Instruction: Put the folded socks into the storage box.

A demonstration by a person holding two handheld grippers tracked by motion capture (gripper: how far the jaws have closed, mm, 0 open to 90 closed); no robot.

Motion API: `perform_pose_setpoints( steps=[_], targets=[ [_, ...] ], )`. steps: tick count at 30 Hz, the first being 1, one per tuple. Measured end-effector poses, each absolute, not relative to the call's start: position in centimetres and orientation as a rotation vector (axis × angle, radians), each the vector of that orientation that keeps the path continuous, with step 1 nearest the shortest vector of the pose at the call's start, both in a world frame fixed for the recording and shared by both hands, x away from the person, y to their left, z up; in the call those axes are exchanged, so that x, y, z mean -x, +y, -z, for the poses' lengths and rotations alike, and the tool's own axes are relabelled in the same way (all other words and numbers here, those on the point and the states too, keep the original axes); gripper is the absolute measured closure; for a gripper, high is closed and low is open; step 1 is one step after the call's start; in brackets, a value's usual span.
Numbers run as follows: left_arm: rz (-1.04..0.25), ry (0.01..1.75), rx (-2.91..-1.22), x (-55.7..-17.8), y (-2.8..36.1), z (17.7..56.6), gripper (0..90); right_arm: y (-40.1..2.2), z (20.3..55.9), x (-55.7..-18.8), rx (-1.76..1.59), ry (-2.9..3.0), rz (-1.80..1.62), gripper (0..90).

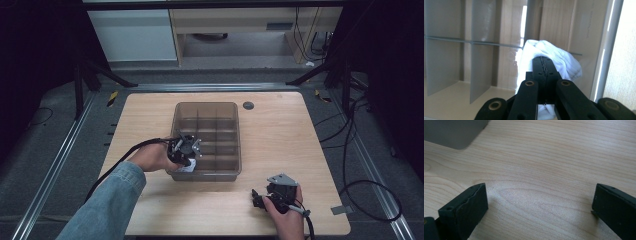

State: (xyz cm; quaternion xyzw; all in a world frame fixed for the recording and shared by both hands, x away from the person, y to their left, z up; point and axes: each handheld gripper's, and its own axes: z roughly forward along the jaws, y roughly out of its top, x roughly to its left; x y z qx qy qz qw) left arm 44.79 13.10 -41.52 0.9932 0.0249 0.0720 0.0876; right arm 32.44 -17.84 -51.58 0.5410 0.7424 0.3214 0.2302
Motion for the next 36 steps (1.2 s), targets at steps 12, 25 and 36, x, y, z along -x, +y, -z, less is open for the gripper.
perform_pose_setpoints(
  steps=[12, 25, 36],
  targets=[
    [-0.188, 0.105, -2.945, -44.8, 13.7, 42.5, 89.9, -17.8, 51.6, -32.4, -1.488, 2.042, -0.885, 0.6],
    [-0.159, 0.120, -2.976, -45.2, 13.3, 43.5, 89.9, -17.8, 51.6, -32.5, -1.486, 2.041, -0.882, 0.5],
    [-0.161, 0.115, -3.007, -45.2, 12.9, 43.8, 89.9, -17.8, 51.6, -32.5, -1.485, 2.042, -0.883, 0.6]
  ],
)
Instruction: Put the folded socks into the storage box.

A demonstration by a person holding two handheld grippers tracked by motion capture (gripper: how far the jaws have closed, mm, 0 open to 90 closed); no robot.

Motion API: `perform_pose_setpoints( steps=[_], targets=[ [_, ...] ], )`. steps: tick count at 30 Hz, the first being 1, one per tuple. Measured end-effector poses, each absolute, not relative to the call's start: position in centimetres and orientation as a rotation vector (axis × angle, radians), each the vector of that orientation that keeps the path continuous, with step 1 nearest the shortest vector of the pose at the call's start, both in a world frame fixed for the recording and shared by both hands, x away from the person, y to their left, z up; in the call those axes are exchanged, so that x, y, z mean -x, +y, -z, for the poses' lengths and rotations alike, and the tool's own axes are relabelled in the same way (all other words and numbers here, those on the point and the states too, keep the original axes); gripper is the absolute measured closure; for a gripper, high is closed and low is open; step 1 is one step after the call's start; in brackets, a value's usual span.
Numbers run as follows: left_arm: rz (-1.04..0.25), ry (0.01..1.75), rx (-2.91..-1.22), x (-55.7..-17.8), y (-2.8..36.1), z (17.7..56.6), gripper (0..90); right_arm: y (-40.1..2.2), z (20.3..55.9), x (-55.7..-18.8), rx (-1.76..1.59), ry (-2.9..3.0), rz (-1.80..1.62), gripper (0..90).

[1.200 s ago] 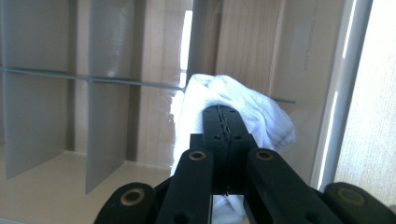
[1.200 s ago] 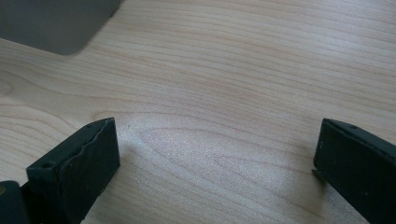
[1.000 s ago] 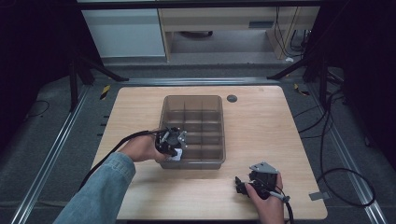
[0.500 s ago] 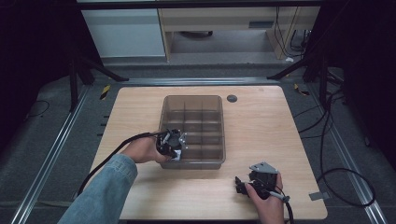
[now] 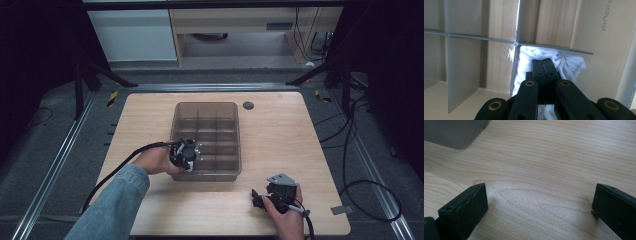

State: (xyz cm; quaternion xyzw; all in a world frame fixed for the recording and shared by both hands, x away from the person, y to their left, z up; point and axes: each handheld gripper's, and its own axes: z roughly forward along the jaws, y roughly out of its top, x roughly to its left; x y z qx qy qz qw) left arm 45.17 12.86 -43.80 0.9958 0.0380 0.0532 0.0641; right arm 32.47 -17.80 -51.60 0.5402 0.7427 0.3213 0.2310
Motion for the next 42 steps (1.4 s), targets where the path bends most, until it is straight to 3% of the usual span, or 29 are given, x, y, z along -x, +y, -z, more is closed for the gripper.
perform_pose_setpoints(
  steps=[24, 35, 42],
  targets=[
    [-0.132, 0.096, -2.952, -45.1, 13.7, 42.4, 87.8, -17.8, 51.6, -32.5, -1.478, 2.044, -0.880, 0.6],
    [-0.193, 0.120, -2.914, -45.1, 15.3, 40.3, 87.9, -17.8, 51.6, -32.5, -1.477, 2.044, -0.880, 0.6],
    [-0.235, 0.133, -2.977, -45.3, 15.7, 40.9, 88.7, -17.8, 51.6, -32.5, -1.478, 2.044, -0.880, 0.5]
  ],
)
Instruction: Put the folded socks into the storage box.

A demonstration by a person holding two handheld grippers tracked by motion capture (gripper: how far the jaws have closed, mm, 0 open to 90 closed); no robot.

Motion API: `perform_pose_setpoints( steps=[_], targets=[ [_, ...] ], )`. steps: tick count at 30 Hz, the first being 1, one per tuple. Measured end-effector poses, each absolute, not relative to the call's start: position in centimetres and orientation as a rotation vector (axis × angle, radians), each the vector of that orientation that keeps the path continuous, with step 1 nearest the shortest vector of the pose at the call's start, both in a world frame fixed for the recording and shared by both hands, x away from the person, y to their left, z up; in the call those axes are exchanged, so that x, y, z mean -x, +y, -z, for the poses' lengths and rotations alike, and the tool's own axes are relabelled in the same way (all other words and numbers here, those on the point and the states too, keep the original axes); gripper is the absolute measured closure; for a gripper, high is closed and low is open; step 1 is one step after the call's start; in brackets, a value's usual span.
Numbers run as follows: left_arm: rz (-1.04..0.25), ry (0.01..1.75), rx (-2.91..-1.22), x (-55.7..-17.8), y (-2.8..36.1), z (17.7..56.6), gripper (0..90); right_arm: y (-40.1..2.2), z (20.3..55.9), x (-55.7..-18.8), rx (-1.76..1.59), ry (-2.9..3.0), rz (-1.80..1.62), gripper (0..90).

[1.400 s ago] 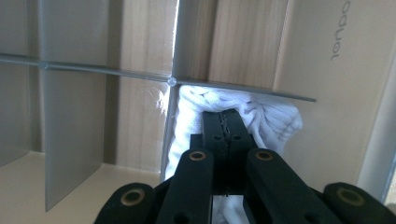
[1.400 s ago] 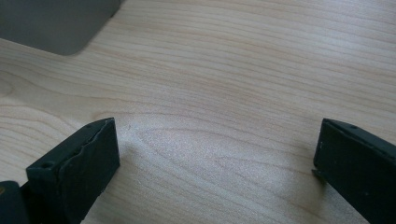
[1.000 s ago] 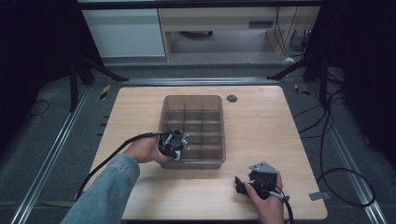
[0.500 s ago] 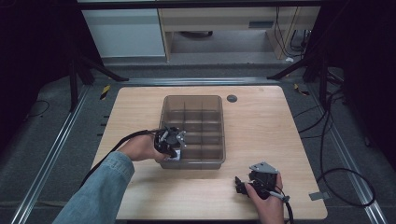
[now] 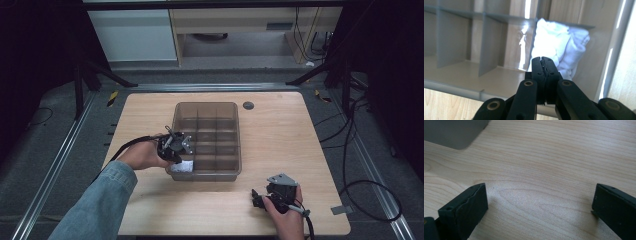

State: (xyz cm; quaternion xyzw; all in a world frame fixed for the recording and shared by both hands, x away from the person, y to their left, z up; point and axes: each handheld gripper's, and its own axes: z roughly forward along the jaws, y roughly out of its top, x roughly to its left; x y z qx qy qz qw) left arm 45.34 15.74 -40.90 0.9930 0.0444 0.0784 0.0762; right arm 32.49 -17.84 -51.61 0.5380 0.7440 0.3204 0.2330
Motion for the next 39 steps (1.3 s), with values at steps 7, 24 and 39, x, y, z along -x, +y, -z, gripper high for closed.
perform_pose_setpoints(
  steps=[7, 24, 39],
  targets=[
    [-0.200, 0.155, -2.968, -45.5, 15.9, 41.7, 89.4, -17.8, 51.6, -32.5, -1.478, 2.044, -0.881, 0.6],
    [-0.198, 0.157, -3.007, -45.5, 15.2, 42.8, 89.8, -17.8, 51.6, -32.5, -1.478, 2.043, -0.880, 0.6],
    [-0.187, 0.142, -2.883, -44.7, 16.0, 40.8, 86.4, -17.8, 51.6, -32.5, -1.478, 2.044, -0.880, 0.6]
  ],
)
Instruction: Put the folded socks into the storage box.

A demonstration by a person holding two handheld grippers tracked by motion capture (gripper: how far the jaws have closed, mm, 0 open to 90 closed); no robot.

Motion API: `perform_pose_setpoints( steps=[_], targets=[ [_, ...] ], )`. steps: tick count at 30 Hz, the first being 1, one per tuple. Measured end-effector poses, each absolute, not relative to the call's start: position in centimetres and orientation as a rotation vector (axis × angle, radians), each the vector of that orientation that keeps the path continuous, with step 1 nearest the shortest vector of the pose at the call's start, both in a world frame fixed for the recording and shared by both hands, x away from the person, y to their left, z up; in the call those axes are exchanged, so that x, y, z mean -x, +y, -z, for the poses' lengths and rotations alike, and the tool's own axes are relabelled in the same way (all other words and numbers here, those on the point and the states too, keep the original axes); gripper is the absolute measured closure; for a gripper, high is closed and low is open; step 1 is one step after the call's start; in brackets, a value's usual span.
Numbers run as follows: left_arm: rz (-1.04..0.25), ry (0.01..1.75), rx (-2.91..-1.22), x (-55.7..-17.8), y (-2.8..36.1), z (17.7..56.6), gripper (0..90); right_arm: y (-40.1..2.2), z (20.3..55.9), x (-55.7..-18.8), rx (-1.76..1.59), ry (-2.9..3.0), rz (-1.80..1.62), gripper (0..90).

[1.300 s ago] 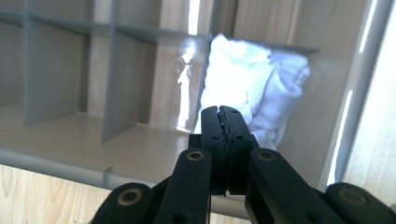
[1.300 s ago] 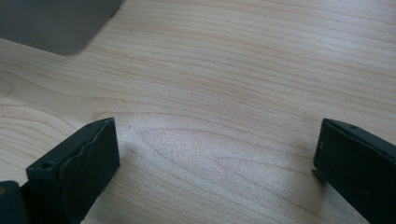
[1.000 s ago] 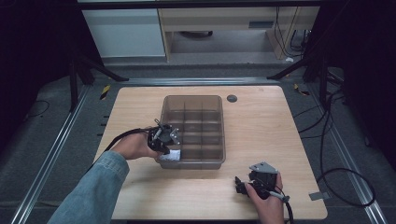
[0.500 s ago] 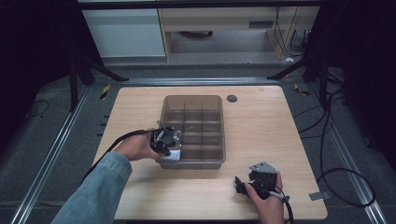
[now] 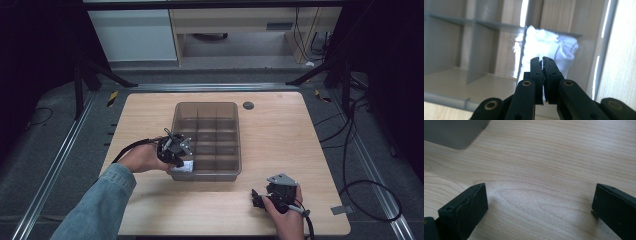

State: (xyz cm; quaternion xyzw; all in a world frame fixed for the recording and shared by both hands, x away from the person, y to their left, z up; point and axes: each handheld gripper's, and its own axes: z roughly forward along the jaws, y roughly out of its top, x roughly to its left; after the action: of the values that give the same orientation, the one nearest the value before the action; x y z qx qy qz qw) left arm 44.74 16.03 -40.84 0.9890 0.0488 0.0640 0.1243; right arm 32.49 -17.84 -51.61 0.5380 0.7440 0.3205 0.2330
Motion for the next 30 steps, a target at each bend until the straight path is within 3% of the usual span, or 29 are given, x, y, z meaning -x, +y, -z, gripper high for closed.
perform_pose_setpoints(
  steps=[26, 28, 30],
  targets=[
    [-0.322, 0.287, -2.670, -44.0, 19.7, 36.6, 78.7, -17.8, 51.6, -32.5, -1.478, 2.044, -0.880, 0.5],
    [-0.346, 0.310, -2.655, -44.0, 19.9, 36.3, 75.8, -17.8, 51.6, -32.5, -1.479, 2.043, -0.880, 0.6],
    [-0.405, 0.362, -2.622, -44.0, 20.1, 36.1, 64.2, -17.8, 51.6, -32.5, -1.478, 2.044, -0.880, 0.5]
  ],
)
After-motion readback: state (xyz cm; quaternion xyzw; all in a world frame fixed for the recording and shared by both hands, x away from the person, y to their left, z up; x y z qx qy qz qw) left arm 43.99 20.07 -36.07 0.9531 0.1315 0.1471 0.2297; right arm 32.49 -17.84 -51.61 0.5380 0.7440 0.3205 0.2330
